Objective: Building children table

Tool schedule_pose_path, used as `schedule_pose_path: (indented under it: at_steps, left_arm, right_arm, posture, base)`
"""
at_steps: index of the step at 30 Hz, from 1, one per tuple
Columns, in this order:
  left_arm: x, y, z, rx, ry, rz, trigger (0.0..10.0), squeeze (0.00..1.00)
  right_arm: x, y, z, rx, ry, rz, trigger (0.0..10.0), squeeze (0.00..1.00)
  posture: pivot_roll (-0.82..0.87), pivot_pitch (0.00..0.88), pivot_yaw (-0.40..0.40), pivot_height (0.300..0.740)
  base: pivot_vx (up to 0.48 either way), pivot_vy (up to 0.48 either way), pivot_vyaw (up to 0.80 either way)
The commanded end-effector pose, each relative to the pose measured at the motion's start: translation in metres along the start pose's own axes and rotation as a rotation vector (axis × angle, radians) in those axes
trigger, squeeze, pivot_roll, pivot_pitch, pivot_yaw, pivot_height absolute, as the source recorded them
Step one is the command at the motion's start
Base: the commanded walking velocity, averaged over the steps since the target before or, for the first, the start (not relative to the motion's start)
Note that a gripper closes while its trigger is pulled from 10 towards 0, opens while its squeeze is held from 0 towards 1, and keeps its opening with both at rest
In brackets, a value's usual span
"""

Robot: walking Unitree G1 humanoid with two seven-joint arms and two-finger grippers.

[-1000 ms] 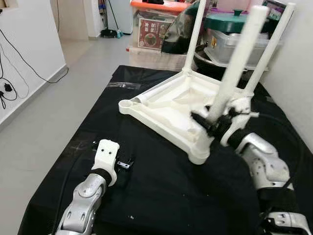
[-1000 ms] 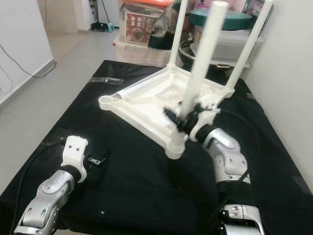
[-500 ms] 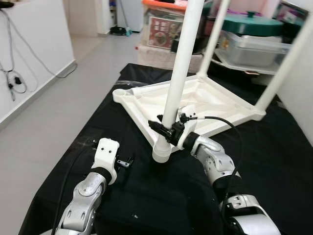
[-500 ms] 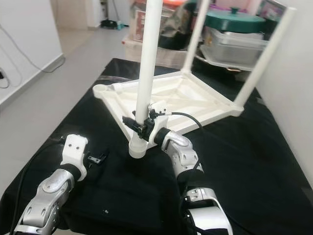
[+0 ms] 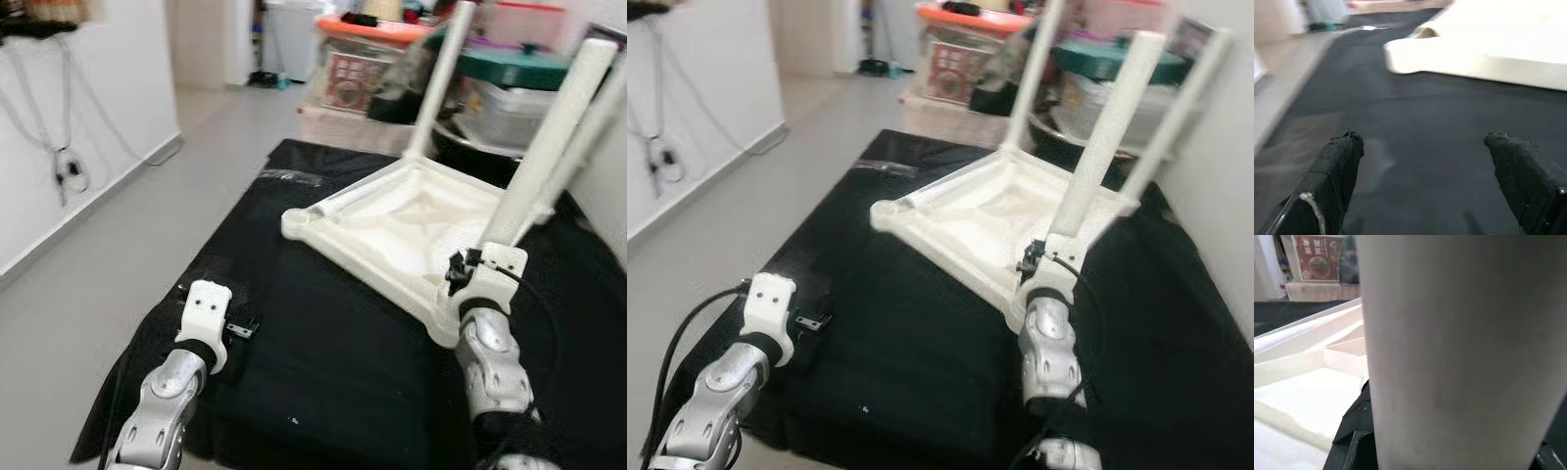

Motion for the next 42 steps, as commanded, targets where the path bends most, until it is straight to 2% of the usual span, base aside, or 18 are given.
schedule_pose_path:
  at_steps: [1,2,4,5,6,9,10,11,14,16,22,25,28,32,33,35,36,42]
  left_arm:
    - [-0.004,-0.003,0.000,0.011,-0.013,0.009,10.0,0.00]
    - [-0.003,-0.003,0.000,0.012,-0.015,0.010,10.0,0.00]
    - [-0.003,-0.003,0.000,0.012,-0.014,0.011,10.0,0.00]
    - [-0.002,-0.003,0.000,0.012,-0.013,0.012,10.0,0.00]
    - [-0.001,-0.002,0.000,0.010,-0.009,0.013,10.0,0.00]
    - [0.000,-0.002,0.000,0.007,-0.004,0.014,10.0,0.00]
    - [0.002,-0.002,0.000,0.007,0.000,0.014,10.0,0.00]
    - [0.002,-0.002,0.000,0.007,0.000,0.014,10.0,0.00]
    - [0.001,-0.002,0.001,0.006,0.000,0.013,10.0,0.00]
    - [0.000,-0.002,0.002,0.004,-0.004,0.012,10.0,0.00]
    - [-0.002,-0.002,0.004,0.004,-0.007,0.014,10.0,0.00]
    - [-0.002,-0.002,0.004,0.002,-0.007,0.014,10.0,0.00]
    - [-0.002,-0.001,0.004,0.000,-0.002,0.018,10.0,0.00]
    - [-0.002,-0.001,0.004,-0.002,-0.001,0.019,10.0,0.00]
    - [-0.002,0.000,0.004,-0.004,-0.001,0.019,10.0,0.00]
    - [-0.003,0.000,0.004,-0.005,-0.001,0.019,10.0,0.00]
    - [-0.003,-0.001,0.003,-0.004,0.000,0.019,10.0,0.00]
    - [-0.005,-0.003,0.001,0.002,-0.005,0.016,10.0,0.00]
  right_arm:
    - [0.000,-0.014,-0.005,0.080,0.003,-0.066,0.0,0.00]
    - [0.008,-0.012,-0.006,0.077,0.055,-0.046,10.0,0.00]
    - [0.016,-0.007,-0.006,0.057,0.091,0.003,10.0,0.00]
    - [0.021,-0.004,-0.004,0.046,0.116,0.029,10.0,0.91]
    - [0.026,0.004,-0.001,0.029,0.151,0.051,10.0,1.00]
    - [0.035,0.019,0.004,-0.003,0.226,0.061,10.0,1.00]
    - [0.044,0.031,0.009,-0.022,0.329,0.086,10.0,0.00]
    - [0.044,0.031,0.009,-0.022,0.329,0.086,10.0,0.00]
    - [0.052,0.086,0.014,-0.137,0.768,0.168,10.0,0.00]
    - [0.056,0.089,0.001,-0.153,0.990,0.055,10.0,0.00]
    - [0.064,0.063,-0.014,-0.046,1.200,-0.057,10.0,0.00]
    - [0.077,0.047,-0.024,0.013,1.309,-0.037,10.0,0.00]
    - [0.115,0.028,-0.029,0.051,1.370,-0.012,10.0,0.00]
    - [0.125,0.030,-0.030,0.031,1.380,0.011,10.0,0.00]
    - [0.128,0.033,-0.028,0.021,1.367,0.045,4.2,0.00]
    - [0.129,0.035,-0.027,0.016,1.357,0.068,4.2,0.00]
    - [0.128,0.038,-0.022,0.003,1.306,0.097,0.0,0.00]
    - [0.092,0.029,0.015,0.005,0.776,0.074,0.0,0.00]
  posture:
    - [0.06,0.000,-0.097,0.740]
    - [0.05,0.000,-0.095,0.740]
    - [0.06,0.000,-0.096,0.740]
    - [0.06,0.000,-0.098,0.740]
    - [0.07,0.000,-0.104,0.740]
    - [0.07,0.000,-0.105,0.740]
    - [0.07,0.000,-0.099,0.740]
    - [0.07,0.000,-0.099,0.740]
    - [0.06,0.000,-0.102,0.740]
    - [0.05,0.000,-0.102,0.740]
    - [0.07,0.000,-0.109,0.740]
    - [0.07,0.000,-0.114,0.740]
    - [0.11,0.000,-0.134,0.740]
    - [0.12,0.000,-0.143,0.740]
    - [0.12,0.000,-0.147,0.740]
    - [0.12,0.000,-0.147,0.740]
    - [0.12,0.000,-0.148,0.740]
    - [0.09,0.000,-0.141,0.740]
  base:
    - [0.000,0.000,0.00]
    - [0.000,0.000,0.00]
    - [0.000,0.000,0.00]
    - [0.000,0.000,0.00]
    - [0.000,0.000,0.00]
    - [0.000,0.000,0.00]
    - [0.000,0.000,0.00]
    - [0.000,0.000,0.00]
    - [0.000,0.000,0.00]
    - [0.000,0.000,0.00]
    - [0.000,0.000,0.00]
    - [0.000,0.000,0.00]
    - [0.000,0.000,0.00]
    - [0.000,0.000,0.00]
    - [0.000,0.000,0.00]
    - [0.000,0.000,0.00]
    - [0.000,0.000,0.00]
    - [0.000,0.000,0.00]
Point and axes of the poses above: a point about 5 cm out from each wrist's last joint towards the gripper, its own z axis pointing out of the wrist towards the gripper, its own y axis along the axis of the wrist's last joint, x = y × z, the point moved 2 cm from there along z, pointing out of the wrist towards the gripper
